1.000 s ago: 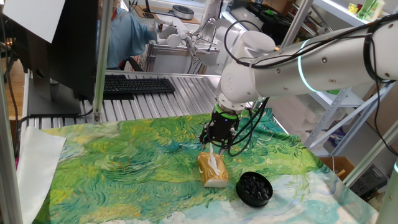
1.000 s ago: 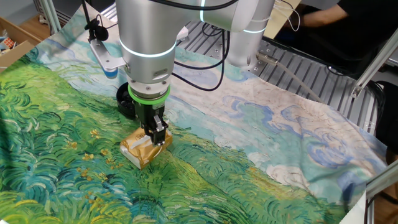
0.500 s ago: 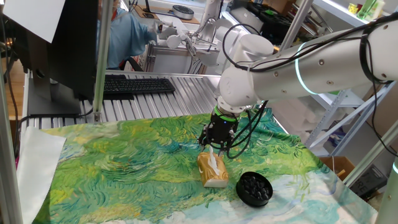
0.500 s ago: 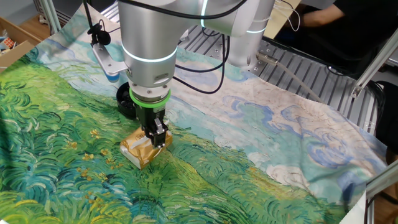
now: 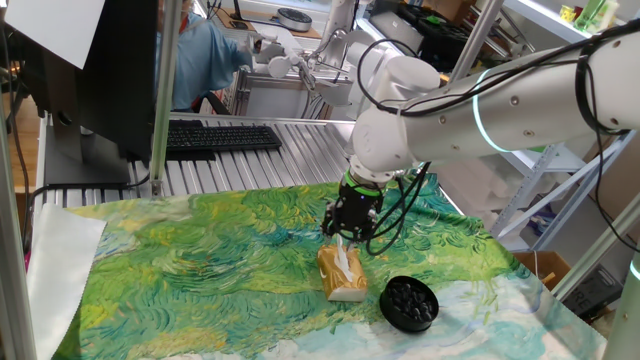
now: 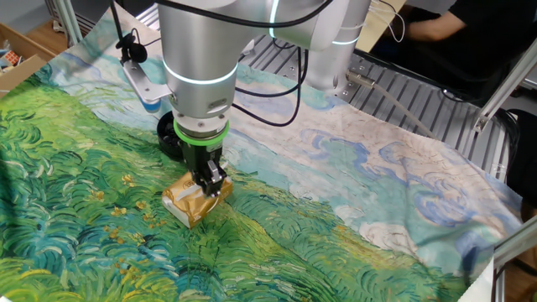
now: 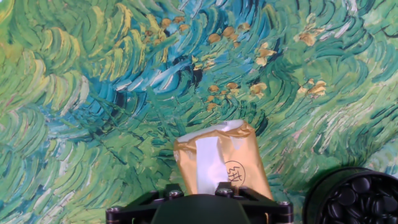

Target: Pull out a napkin

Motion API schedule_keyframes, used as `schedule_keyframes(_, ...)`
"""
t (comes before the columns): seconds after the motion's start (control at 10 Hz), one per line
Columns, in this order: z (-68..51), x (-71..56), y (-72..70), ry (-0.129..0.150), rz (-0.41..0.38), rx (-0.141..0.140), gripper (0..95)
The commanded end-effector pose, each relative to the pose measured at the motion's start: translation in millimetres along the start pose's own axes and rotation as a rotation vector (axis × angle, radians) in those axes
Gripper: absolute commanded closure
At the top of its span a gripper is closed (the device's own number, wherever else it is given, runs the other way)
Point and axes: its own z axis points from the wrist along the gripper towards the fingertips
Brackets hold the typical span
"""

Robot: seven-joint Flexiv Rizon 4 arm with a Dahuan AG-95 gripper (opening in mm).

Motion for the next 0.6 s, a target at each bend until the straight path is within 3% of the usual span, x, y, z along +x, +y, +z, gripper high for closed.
schedule_keyframes(0.1, 0.3, -0.1, -0.4, -0.002, -0.005, 0.0, 95.0)
schedule_keyframes(0.6, -0.5, -0.7, -0.5, -0.002, -0.015, 0.001, 95.0)
